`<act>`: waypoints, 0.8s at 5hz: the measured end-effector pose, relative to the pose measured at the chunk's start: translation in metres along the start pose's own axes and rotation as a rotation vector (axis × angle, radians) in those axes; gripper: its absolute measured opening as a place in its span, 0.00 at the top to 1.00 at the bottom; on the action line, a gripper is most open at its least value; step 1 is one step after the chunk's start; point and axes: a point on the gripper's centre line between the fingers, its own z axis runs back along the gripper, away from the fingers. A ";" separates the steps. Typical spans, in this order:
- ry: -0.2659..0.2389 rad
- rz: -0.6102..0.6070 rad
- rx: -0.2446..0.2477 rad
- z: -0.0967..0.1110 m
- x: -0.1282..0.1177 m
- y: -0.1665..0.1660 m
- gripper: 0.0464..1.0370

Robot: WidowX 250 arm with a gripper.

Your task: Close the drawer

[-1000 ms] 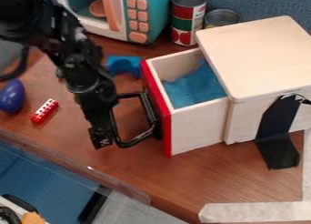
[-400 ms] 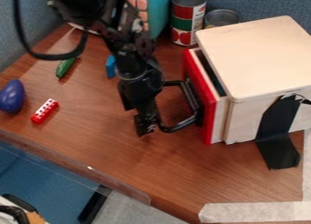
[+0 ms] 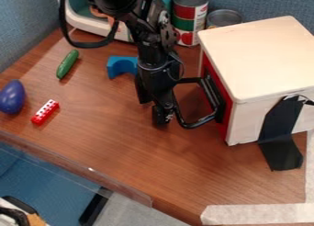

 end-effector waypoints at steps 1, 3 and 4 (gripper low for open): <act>0.014 0.000 -0.010 0.001 0.003 0.003 0.04; 0.069 0.067 -0.061 0.034 -0.025 0.019 0.04; 0.059 0.116 -0.059 0.064 -0.049 0.034 0.04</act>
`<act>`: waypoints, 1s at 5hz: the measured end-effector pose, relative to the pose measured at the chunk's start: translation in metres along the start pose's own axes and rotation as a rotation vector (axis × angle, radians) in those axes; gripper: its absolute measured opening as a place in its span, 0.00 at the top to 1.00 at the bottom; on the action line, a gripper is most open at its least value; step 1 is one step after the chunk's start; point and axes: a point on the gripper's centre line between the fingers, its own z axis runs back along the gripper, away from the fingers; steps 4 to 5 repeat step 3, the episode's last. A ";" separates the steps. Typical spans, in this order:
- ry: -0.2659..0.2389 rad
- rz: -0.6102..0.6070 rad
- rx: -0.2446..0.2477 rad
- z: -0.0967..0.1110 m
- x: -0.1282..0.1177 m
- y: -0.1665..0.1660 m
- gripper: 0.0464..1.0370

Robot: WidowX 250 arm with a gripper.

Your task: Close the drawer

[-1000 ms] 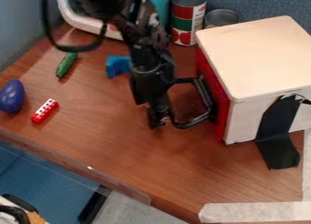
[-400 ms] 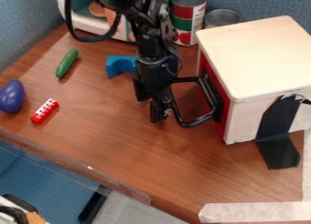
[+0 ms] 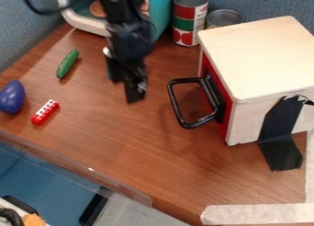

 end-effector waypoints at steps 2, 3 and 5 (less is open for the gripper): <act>-0.083 0.033 0.023 0.044 -0.051 0.016 0.04; -0.139 0.083 0.020 0.070 -0.078 0.020 0.04; -0.139 0.083 0.020 0.070 -0.078 0.020 0.04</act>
